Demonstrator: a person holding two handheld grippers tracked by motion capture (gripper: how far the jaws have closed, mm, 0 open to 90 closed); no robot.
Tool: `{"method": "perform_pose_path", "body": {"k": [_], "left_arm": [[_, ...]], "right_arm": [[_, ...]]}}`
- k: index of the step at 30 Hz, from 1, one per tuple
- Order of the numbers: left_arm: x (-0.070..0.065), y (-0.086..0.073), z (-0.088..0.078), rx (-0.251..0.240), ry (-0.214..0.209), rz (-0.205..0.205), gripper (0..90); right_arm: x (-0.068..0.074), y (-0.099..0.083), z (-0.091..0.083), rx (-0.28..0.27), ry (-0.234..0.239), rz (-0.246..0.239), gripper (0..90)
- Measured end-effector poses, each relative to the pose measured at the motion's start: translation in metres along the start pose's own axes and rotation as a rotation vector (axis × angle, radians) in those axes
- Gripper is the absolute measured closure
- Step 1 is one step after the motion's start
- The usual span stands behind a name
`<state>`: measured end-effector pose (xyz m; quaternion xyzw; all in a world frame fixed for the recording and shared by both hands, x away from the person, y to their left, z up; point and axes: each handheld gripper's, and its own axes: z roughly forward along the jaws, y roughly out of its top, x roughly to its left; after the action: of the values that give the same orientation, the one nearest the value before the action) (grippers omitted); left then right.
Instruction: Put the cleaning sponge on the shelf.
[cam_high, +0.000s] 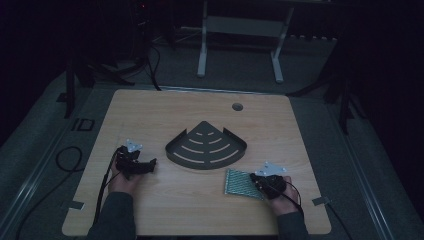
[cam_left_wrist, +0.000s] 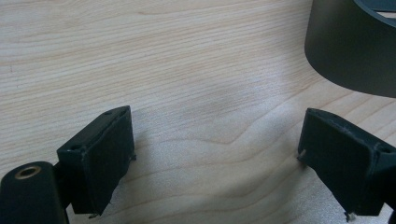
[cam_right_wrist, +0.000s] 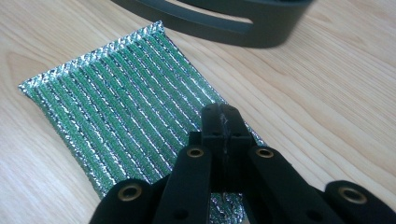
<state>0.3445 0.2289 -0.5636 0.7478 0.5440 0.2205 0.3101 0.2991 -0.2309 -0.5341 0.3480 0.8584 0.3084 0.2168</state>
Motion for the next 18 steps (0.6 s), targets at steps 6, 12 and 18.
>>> {"method": "perform_pose_path", "body": {"k": [6,12,18], "left_arm": [[0.0,0.0,0.0,0.0,-0.001,0.0,10.9],[0.0,0.0,0.0,0.0,-0.001,0.0,10.9],[0.0,0.0,0.0,0.0,-0.001,0.0,10.9]], "right_arm": [[-0.007,-0.007,-0.007,0.009,-0.02,0.025,89.9],[-0.011,-0.014,-0.013,0.017,-0.029,0.039,90.0],[-0.009,-0.018,-0.018,0.019,-0.025,0.059,89.9]]}}
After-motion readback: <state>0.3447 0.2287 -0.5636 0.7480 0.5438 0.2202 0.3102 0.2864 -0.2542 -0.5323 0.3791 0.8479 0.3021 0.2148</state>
